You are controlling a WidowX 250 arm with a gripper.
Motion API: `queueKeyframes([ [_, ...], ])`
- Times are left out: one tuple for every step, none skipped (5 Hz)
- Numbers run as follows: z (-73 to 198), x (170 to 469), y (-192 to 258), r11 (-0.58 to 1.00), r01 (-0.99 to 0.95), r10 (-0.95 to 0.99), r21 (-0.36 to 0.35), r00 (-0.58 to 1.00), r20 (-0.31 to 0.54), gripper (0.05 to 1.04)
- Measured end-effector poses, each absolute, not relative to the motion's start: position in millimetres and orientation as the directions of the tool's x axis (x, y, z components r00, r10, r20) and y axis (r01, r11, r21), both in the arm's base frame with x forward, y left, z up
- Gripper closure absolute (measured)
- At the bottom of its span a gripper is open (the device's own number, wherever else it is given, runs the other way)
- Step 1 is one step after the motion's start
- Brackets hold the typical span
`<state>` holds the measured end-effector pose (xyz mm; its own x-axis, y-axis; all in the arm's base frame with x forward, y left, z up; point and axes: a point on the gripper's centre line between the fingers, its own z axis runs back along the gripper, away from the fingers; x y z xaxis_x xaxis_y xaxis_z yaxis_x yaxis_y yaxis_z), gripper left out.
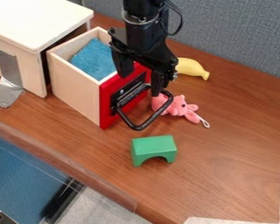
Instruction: Open the drawer
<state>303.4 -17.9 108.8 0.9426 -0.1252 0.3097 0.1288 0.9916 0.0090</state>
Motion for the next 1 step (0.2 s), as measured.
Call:
queueKeyframes([
  [108.3, 303.2, -17.9, 0.992, 0.129, -0.125, 0.009, 0.944, 0.307, 0.083],
])
